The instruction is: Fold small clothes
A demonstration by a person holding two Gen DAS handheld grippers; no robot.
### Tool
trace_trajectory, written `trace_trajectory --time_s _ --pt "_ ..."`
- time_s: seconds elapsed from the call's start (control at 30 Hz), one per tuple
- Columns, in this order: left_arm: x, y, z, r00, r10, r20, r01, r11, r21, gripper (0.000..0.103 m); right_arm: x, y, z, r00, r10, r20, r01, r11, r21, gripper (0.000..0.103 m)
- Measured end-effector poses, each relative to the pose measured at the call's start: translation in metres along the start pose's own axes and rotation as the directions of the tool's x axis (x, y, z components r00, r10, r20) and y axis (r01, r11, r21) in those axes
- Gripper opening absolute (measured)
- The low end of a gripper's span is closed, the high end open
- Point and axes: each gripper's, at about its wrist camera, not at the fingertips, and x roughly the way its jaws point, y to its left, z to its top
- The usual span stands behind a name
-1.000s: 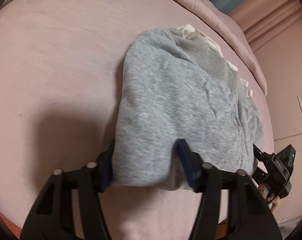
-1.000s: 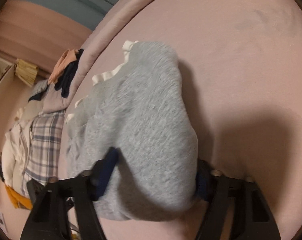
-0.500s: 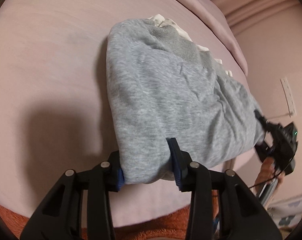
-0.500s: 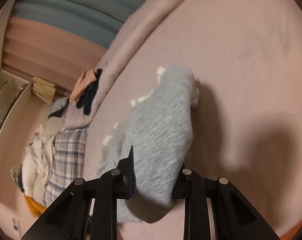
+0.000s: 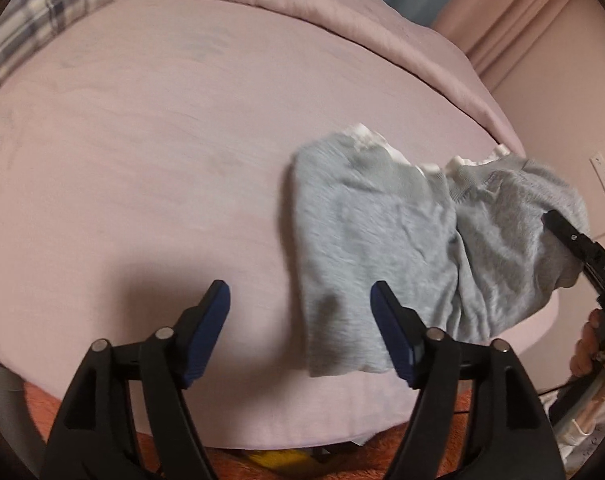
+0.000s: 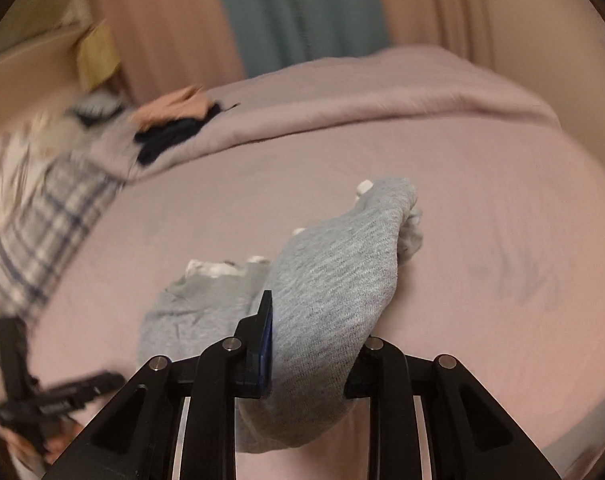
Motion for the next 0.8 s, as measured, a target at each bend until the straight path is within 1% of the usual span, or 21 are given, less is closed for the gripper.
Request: trace_trajectory --time_s 0.07,0.13,0.2,0.27,0.4,0.57,0.67,0.8 --pt "-0.004 0.008 0.001 1.000 0.003 0.010 -0.003 1.000 -0.022 0.078 0.003 0.019 0.003 1.000 0.006 -0.004 -0.007 0.997 -0.082 0.026" --pt "-0.008 0.019 -0.001 1.000 -0.006 0.012 0.007 0.999 -0.047 0.078 0.006 0.041 0.006 0.999 0.039 -0.021 -0.042 0.987 -0.158 0.026" --pt "-0.007 0.022 -0.002 1.000 -0.016 0.008 0.016 0.998 -0.063 0.078 0.012 0.058 0.006 0.997 0.062 -0.039 -0.069 0.975 -0.210 0.026" --pt "-0.009 0.026 -0.003 1.000 -0.011 0.007 0.011 0.997 -0.073 0.078 0.021 0.073 0.004 0.994 0.083 -0.066 -0.096 0.965 -0.245 0.026" --pt "-0.009 0.028 -0.003 1.000 -0.001 0.003 0.001 0.997 -0.078 0.078 0.051 0.091 -0.007 0.980 0.112 -0.166 -0.151 0.958 -0.245 0.027" --pt "-0.007 0.028 -0.001 1.000 0.015 -0.002 -0.015 0.996 -0.089 0.079 0.091 0.108 -0.033 0.950 0.117 -0.290 -0.189 0.954 -0.233 0.028" --pt "-0.009 0.033 -0.002 1.000 0.018 -0.003 -0.018 0.996 -0.091 0.080 0.100 0.112 -0.041 0.938 0.133 -0.321 -0.209 0.954 -0.214 0.031" --pt "-0.009 0.036 -0.004 1.000 0.008 -0.006 -0.008 0.994 -0.107 0.080 0.098 0.113 -0.042 0.938 0.150 -0.313 -0.216 0.958 -0.187 0.034"
